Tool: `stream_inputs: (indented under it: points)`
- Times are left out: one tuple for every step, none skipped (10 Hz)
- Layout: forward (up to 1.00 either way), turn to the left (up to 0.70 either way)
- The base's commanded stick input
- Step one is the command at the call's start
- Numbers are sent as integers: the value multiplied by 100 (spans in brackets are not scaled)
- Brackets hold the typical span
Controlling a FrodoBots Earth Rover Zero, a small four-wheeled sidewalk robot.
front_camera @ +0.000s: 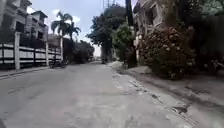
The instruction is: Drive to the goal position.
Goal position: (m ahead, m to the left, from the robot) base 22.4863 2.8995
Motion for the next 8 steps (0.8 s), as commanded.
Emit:
stream_inputs:
  points:
    - [100,0]
    - [100,0]
    - [100,0]
    - [100,0]
    - [100,0]
    - [100,0]
    - [100,0]
    - [100,0]
